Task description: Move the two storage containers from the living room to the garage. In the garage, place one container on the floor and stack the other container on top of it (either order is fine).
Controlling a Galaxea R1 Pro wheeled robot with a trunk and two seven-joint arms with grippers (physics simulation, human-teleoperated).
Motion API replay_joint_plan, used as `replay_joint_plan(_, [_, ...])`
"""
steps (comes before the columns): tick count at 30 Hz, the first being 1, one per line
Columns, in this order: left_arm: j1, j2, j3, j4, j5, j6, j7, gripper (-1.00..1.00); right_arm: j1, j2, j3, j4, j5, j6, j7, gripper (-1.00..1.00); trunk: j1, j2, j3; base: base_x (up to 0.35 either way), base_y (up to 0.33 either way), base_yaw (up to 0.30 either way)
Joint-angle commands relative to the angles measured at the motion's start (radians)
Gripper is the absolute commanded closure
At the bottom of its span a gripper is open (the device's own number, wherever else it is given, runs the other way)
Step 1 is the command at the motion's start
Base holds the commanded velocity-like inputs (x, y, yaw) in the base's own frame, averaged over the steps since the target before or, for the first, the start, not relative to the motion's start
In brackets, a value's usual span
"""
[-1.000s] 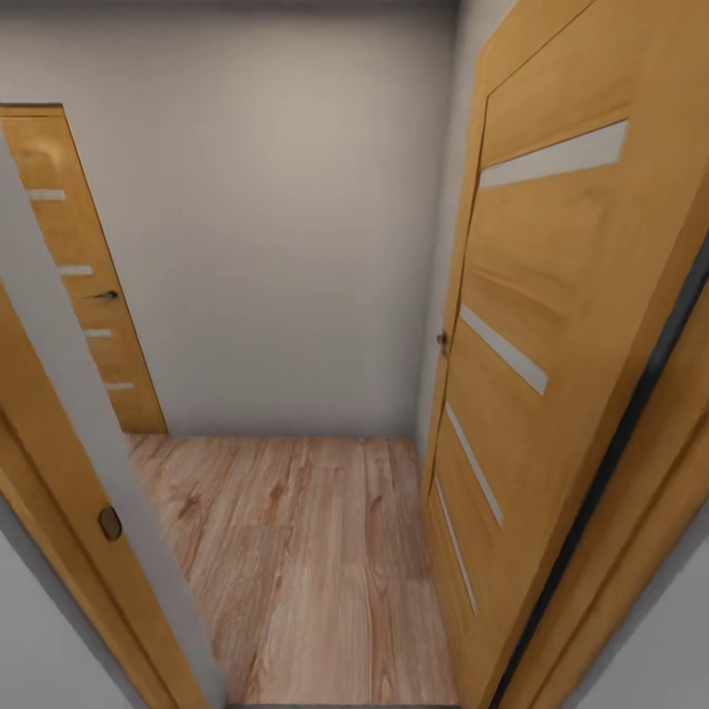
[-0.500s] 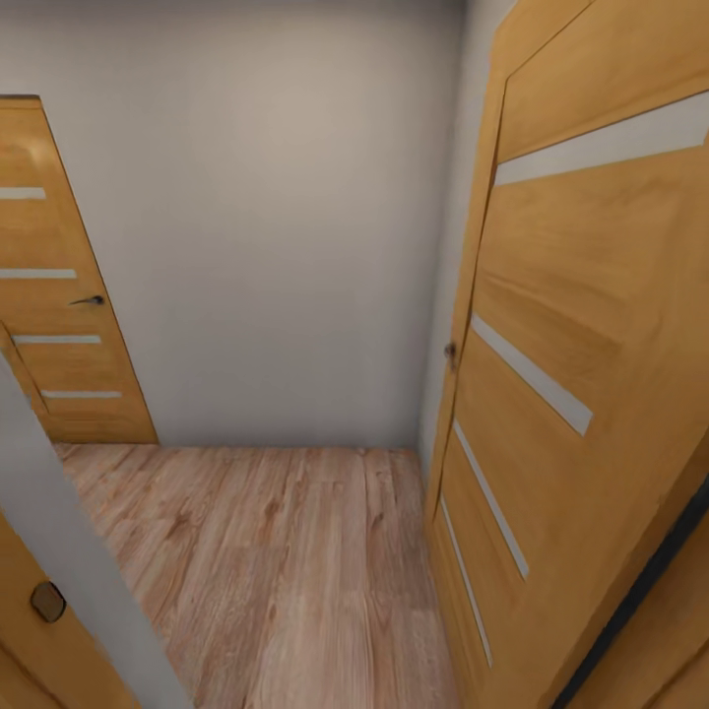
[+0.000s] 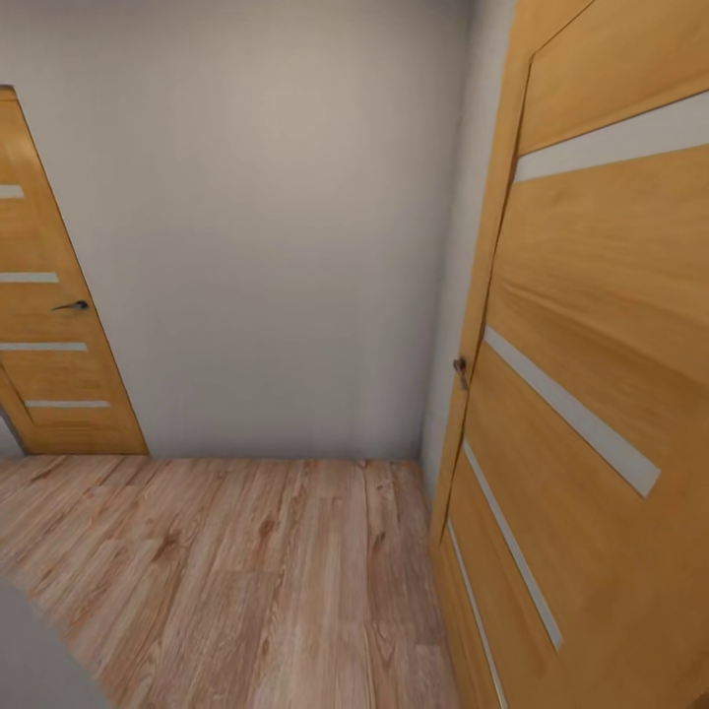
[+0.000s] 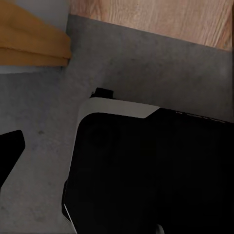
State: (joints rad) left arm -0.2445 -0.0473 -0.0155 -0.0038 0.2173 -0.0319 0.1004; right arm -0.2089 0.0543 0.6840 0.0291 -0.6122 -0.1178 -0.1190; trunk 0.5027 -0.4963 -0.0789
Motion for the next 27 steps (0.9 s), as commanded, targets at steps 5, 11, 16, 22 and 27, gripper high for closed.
replay_joint_plan(5, [-0.001,0.0,-0.002,0.001,0.007,-0.003,0.002,-1.0,-0.001,0.001,0.008,0.003,-0.008,-0.005,-0.001,-1.0,0.001,-0.002,-0.002,0.229,0.0,0.0])
replay_joint_plan(11, [-0.001,0.0,-0.002,0.001,0.007,-0.007,0.002,-1.0,-0.001,0.001,0.008,0.003,-0.008,-0.005,-0.001,-1.0,0.001,-0.002,-0.002,0.028,0.002,0.0])
replay_joint_plan(16, [-0.001,0.0,-0.002,0.001,0.007,-0.009,0.002,-1.0,-0.001,0.001,0.008,0.003,-0.008,-0.005,-0.001,-1.0,0.001,-0.002,-0.002,0.003,0.126,0.0])
replay_joint_plan(22, [-0.001,0.0,-0.003,0.001,0.007,-0.009,0.002,-1.0,-0.001,0.001,0.008,0.003,-0.008,-0.005,-0.001,-1.0,0.001,-0.002,-0.002,0.0,0.037,0.0])
replay_joint_plan(27, [-0.001,0.0,-0.003,0.001,0.007,-0.009,0.002,-1.0,-0.002,0.001,0.008,0.003,-0.008,-0.005,-0.001,-1.0,0.001,-0.002,-0.002,0.0,0.004,0.0])
